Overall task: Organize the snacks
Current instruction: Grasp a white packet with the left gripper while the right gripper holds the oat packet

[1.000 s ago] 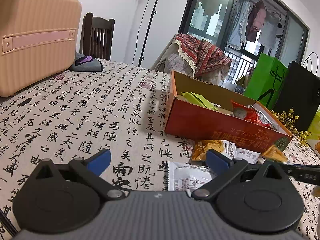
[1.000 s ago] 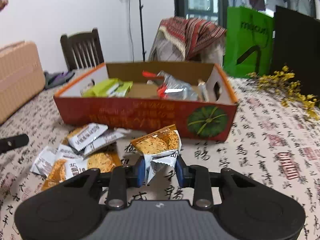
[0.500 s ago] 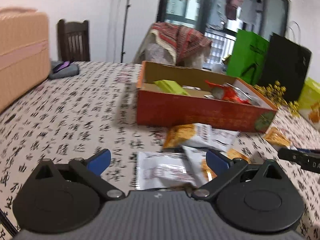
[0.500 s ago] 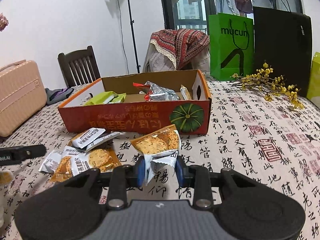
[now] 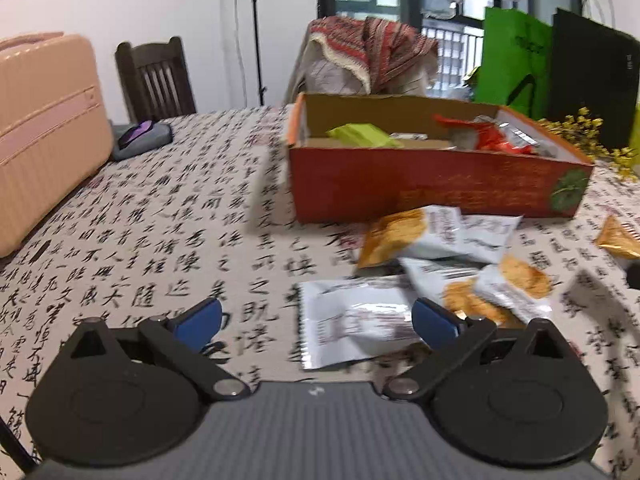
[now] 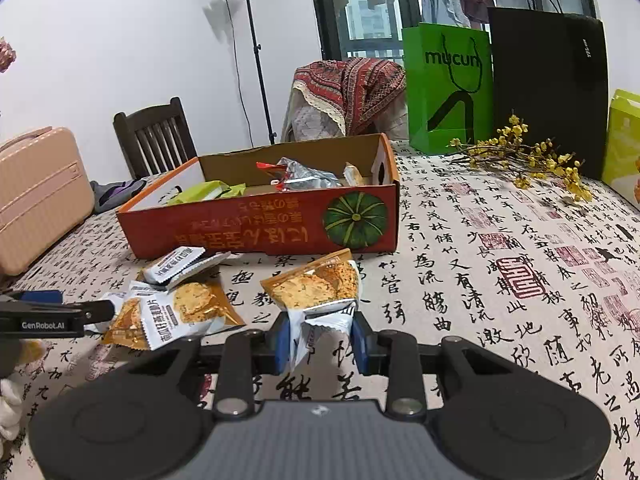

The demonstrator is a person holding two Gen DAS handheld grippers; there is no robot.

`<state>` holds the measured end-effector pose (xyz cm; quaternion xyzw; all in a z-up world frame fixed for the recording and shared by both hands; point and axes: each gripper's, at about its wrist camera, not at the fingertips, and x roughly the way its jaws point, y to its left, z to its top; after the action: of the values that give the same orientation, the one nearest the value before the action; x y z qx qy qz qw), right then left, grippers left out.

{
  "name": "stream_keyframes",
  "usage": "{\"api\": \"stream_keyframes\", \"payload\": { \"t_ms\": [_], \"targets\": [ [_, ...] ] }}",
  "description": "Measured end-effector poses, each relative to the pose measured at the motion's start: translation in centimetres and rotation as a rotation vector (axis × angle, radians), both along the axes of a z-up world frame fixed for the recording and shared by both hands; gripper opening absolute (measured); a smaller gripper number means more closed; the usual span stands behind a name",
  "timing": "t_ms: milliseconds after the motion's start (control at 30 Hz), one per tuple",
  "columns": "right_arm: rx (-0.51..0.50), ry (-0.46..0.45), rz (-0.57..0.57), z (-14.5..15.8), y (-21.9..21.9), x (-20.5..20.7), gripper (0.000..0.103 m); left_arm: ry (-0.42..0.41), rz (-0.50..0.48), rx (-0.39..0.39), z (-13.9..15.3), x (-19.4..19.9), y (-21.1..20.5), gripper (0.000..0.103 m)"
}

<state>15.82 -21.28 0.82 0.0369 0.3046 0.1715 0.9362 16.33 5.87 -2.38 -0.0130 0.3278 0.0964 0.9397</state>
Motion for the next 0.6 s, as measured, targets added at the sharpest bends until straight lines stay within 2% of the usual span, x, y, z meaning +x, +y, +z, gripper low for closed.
{"api": "stream_keyframes", "payload": {
  "t_ms": [167, 433, 600],
  "targets": [
    [-0.002, 0.006, -0.004, -0.1, 0.1, 0.1, 0.031, 0.026, 0.011, -0.019, -0.3, 0.8, 0.5, 0.103],
    [-0.001, 0.014, -0.009, -0.4, -0.1, 0.1, 0.031, 0.089, -0.060, -0.035, -0.9, 2.6, -2.0, 0.103],
    [0.003, 0.021, -0.016, -0.5, -0.4, 0.1, 0.031, 0.083, -0.051, -0.040, -1.2, 2.9, -2.2, 0.103]
  ]
}}
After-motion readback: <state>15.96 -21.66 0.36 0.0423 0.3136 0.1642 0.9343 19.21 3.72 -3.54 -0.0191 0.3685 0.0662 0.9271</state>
